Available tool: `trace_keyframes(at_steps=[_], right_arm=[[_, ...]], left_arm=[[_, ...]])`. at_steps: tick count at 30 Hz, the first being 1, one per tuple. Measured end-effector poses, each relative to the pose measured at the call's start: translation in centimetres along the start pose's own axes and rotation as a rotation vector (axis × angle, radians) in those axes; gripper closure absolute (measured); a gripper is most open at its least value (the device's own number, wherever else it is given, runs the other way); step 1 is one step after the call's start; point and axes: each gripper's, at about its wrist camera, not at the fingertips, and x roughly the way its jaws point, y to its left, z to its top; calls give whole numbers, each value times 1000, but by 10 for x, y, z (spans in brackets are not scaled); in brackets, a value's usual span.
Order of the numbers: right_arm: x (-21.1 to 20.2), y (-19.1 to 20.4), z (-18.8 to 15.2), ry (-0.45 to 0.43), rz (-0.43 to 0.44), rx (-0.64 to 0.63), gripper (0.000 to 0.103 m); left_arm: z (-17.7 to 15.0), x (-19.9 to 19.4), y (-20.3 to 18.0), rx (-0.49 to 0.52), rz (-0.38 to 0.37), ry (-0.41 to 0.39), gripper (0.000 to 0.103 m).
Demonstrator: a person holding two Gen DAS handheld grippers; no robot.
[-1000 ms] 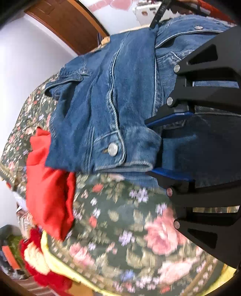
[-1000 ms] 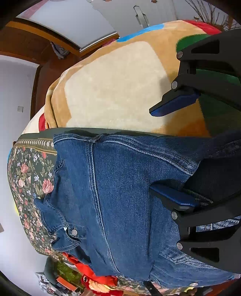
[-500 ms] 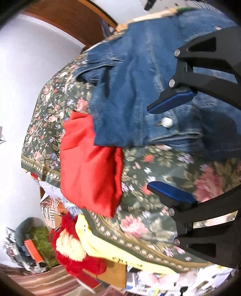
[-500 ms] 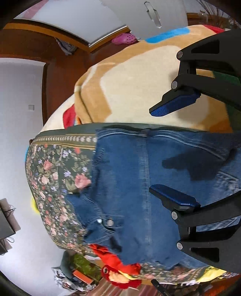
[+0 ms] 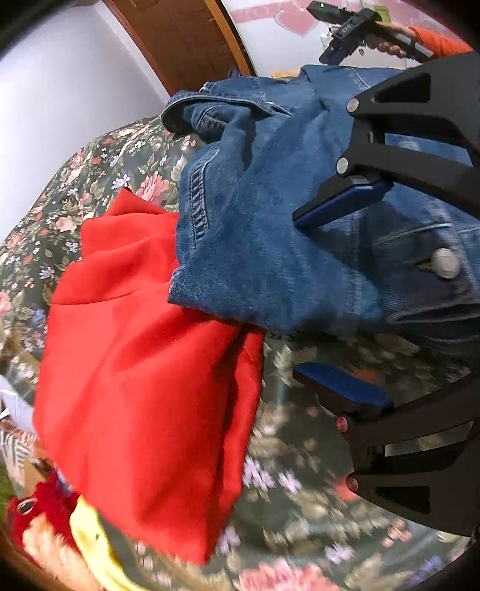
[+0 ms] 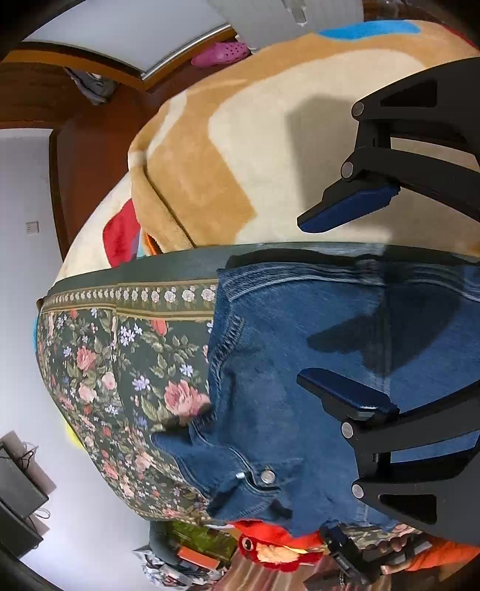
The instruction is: Fold large clothes
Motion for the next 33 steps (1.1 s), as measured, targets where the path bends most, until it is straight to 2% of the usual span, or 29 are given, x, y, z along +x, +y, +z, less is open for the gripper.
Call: trace_keyframes(at_steps=[3,6,8,10,11,13,14,18,23,28,31,33], right_arm=[[14,-5,7,16,8,14,50],[27,-11,10,36,29,40,63],[30,-11,11,38,25,42,73],[27,-9,12,39,31,45,84],[24,-7,12,37,35,38,85],[16,-1,12,3,22,13,86],[11,2,13,-15,19,-2,86],[-19,15,20,-95,37,-35,86],[-44,36,37,-153,52,-92,87],[-57,61,54,-202,51,-151,87],[-58,74,65,-231,50,-174,87],[-55,82,74,-241,52,-189,87]], left_arm=[[9,8,0,-1,7,-20,28],[17,9,-1,2,19,-48,31],[20,10,-2,-6,41,-52,40],[20,8,-6,-5,75,-56,62],[18,4,-10,10,73,-65,71],[15,-6,-21,55,113,-90,88],[14,-10,-26,78,118,-100,91],[11,-38,-48,154,141,-158,95],[18,-78,-76,213,145,-238,97],[34,-117,-107,274,146,-362,101],[45,-131,-117,307,182,-458,103],[57,-135,-118,315,184,-477,103]])
